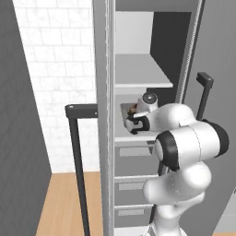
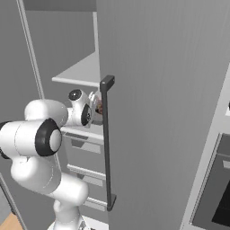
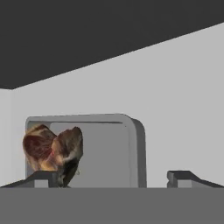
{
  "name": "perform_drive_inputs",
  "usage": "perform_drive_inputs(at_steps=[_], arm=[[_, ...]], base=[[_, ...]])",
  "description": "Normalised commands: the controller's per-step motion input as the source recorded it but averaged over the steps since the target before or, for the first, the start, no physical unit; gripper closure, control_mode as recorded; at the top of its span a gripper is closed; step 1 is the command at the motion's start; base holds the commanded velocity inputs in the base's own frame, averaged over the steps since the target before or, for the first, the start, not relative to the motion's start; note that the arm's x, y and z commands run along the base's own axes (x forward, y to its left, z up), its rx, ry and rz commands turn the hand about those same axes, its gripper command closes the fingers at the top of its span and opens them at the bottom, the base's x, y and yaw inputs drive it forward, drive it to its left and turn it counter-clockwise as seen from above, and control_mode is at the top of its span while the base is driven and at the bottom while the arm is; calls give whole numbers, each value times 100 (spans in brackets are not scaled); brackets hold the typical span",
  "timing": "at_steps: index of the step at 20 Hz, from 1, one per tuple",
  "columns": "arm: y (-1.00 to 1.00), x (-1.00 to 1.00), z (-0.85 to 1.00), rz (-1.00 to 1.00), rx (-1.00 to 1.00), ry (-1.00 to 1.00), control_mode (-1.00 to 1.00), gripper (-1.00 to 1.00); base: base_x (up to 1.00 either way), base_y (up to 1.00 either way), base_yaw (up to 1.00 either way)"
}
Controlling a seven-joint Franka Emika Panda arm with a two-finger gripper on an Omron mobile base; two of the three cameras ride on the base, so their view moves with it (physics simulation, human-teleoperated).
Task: Take the meat container that has the steak and place it on the second highest rack of the freezer. Then take the vegetable container that has the sweet potato and tomato and place it on the highest rack of the freezer.
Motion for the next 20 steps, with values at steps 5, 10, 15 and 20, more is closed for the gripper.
perform_drive_inputs(at_steps=[5,10,15,20], arm=[[0,-35,23,-2,0,3,-100,-100],[-2,-57,8,0,-1,0,-100,-100],[-12,-87,0,0,-1,0,-100,-100],[-13,-53,30,0,0,2,-100,-100]], base=[[0,0,0],[0,0,0],[0,0,0],[0,0,0]])
